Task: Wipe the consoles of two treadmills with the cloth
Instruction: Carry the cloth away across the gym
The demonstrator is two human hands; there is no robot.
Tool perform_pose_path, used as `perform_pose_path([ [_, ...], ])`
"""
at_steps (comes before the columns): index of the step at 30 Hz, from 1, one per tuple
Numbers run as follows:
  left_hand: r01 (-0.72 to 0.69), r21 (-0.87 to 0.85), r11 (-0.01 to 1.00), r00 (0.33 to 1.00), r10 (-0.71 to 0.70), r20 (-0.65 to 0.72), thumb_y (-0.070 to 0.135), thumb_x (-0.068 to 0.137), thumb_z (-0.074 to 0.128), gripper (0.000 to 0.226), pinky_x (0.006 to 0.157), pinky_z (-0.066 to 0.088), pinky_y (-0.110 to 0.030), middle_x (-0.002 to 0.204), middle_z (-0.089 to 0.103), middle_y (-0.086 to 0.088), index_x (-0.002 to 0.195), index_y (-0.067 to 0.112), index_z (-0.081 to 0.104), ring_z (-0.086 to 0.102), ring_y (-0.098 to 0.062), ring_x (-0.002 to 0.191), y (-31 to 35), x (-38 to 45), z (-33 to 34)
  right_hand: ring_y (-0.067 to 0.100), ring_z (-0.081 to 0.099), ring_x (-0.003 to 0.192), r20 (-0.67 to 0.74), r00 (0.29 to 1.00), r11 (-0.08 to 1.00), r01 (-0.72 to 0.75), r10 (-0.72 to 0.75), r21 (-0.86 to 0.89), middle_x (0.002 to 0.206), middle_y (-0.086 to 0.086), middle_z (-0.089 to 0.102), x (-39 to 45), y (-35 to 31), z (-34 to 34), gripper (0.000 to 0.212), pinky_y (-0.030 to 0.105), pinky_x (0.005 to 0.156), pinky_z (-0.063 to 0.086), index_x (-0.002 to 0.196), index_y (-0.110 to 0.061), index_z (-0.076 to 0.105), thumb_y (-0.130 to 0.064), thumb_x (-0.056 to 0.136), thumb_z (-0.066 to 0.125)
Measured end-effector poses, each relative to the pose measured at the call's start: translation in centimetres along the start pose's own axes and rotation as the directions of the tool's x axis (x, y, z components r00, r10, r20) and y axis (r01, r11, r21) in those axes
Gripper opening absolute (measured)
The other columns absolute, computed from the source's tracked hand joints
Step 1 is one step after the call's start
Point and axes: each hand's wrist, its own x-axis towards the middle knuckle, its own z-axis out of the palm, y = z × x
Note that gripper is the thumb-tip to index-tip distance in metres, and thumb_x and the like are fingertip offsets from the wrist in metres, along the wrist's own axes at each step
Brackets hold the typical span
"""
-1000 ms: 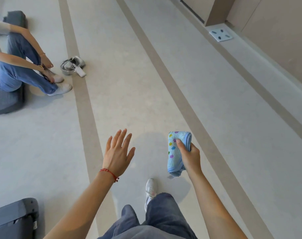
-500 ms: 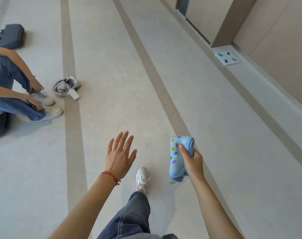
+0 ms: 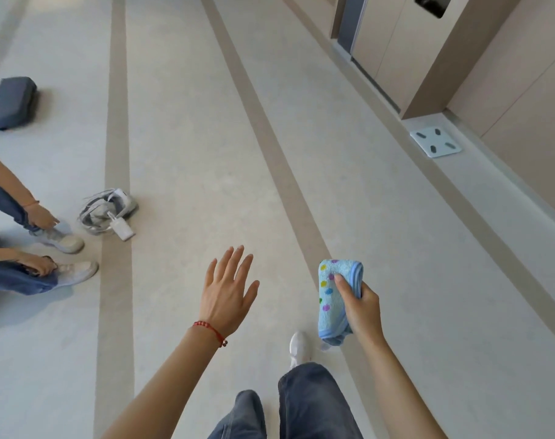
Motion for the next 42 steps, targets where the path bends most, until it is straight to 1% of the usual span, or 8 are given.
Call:
perform_pose_path([
  [8, 0.088, 0.003, 0.996, 0.995, -0.088, -0.046, 0.049, 0.099, 0.011, 0.064, 0.1, 0.037, -0.052, 0.136, 0.049, -0.015, 0.127, 0.008, 0.052, 0.034, -0.029, 0.129, 0.2, 19.1, 2.2, 0.016, 0.062, 0.076, 0.095, 0.995, 0.999, 0.024, -0.022, -0.021, 0.079, 0.0, 0.066, 19.4, -8.0, 1.8, 0.012, 0.024, 0.064, 0.049, 0.08, -0.018, 0.065, -0.029, 0.086, 0.063],
  [12, 0.117, 0.011, 0.993, 0.99, -0.115, -0.079, 0.048, 0.099, 0.012, 0.06, 0.103, 0.027, -0.045, 0.136, 0.049, -0.014, 0.128, 0.009, 0.049, 0.034, -0.029, 0.129, 0.3, 27.7, 1.8, 0.02, 0.06, 0.073, 0.139, 0.99, 0.998, 0.014, -0.006, -0.059, 0.073, 0.0, 0.063, 27.7, -12.8, 2.9, 0.017, 0.031, 0.067, 0.047, 0.076, -0.017, 0.064, -0.032, 0.084, 0.065],
  [17, 0.185, 0.014, 0.983, 0.981, -0.184, -0.066, 0.048, 0.099, 0.011, 0.062, 0.101, 0.036, -0.05, 0.137, 0.049, -0.013, 0.127, 0.009, 0.051, 0.04, -0.031, 0.128, -1.2, 37.1, 1.8, 0.023, 0.063, 0.077, 0.178, 0.984, 0.998, 0.007, 0.006, -0.07, 0.077, 0.002, 0.065, 37.1, -17.0, 5.6, 0.017, 0.034, 0.071, 0.05, 0.079, -0.017, 0.064, -0.033, 0.085, 0.064],
  [26, 0.221, 0.018, 0.975, 0.974, -0.22, -0.045, 0.049, 0.099, 0.011, 0.063, 0.1, 0.037, -0.05, 0.136, 0.05, -0.012, 0.127, 0.01, 0.052, 0.043, -0.031, 0.127, -9.4, 57.6, 3.9, 0.016, 0.062, 0.074, 0.193, 0.981, 0.996, 0.038, -0.022, -0.083, 0.076, -0.002, 0.065, 56.3, -25.9, 14.4, 0.014, 0.024, 0.059, 0.045, 0.079, -0.017, 0.063, -0.03, 0.086, 0.063],
  [32, 0.206, 0.014, 0.978, 0.977, -0.205, -0.056, 0.049, 0.099, 0.011, 0.06, 0.101, 0.036, -0.049, 0.136, 0.05, -0.013, 0.128, 0.012, 0.048, 0.038, -0.029, 0.128, -14.3, 72.5, 2.4, 0.022, 0.058, 0.073, 0.17, 0.985, 0.996, 0.023, -0.008, -0.086, 0.078, 0.007, 0.063, 68.9, -33.6, 20.0, 0.028, 0.031, 0.067, 0.047, 0.086, -0.003, 0.064, -0.031, 0.085, 0.064],
  [36, 0.208, 0.018, 0.978, 0.977, -0.207, -0.058, 0.049, 0.099, 0.011, 0.063, 0.102, 0.034, -0.049, 0.137, 0.049, -0.013, 0.128, 0.01, 0.051, 0.039, -0.03, 0.128, -16.9, 80.7, 1.9, 0.019, 0.061, 0.074, 0.18, 0.984, 0.995, 0.026, -0.01, -0.091, 0.078, 0.003, 0.065, 75.9, -37.5, 23.6, 0.02, 0.03, 0.066, 0.049, 0.082, -0.012, 0.063, -0.032, 0.085, 0.063],
  [39, 0.204, 0.017, 0.979, 0.978, -0.202, -0.051, 0.049, 0.099, 0.011, 0.06, 0.103, 0.032, -0.048, 0.137, 0.049, -0.013, 0.129, 0.011, 0.048, 0.035, -0.028, 0.129, -19.4, 87.2, 2.6, 0.013, 0.062, 0.073, 0.194, 0.981, 0.995, 0.032, -0.013, -0.093, 0.077, -0.003, 0.065, 81.9, -40.1, 26.6, 0.013, 0.023, 0.059, 0.047, 0.079, -0.019, 0.062, -0.03, 0.086, 0.063],
  [42, 0.225, 0.015, 0.974, 0.973, -0.224, -0.056, 0.049, 0.099, 0.012, 0.06, 0.1, 0.037, -0.051, 0.137, 0.049, -0.014, 0.128, 0.011, 0.048, 0.036, -0.029, 0.128, -22.2, 94.3, 3.3, 0.015, 0.06, 0.07, 0.205, 0.979, 0.994, 0.025, -0.002, -0.11, 0.074, -0.001, 0.064, 88.9, -42.7, 29.8, 0.017, 0.024, 0.059, 0.046, 0.077, -0.016, 0.063, -0.03, 0.085, 0.064],
])
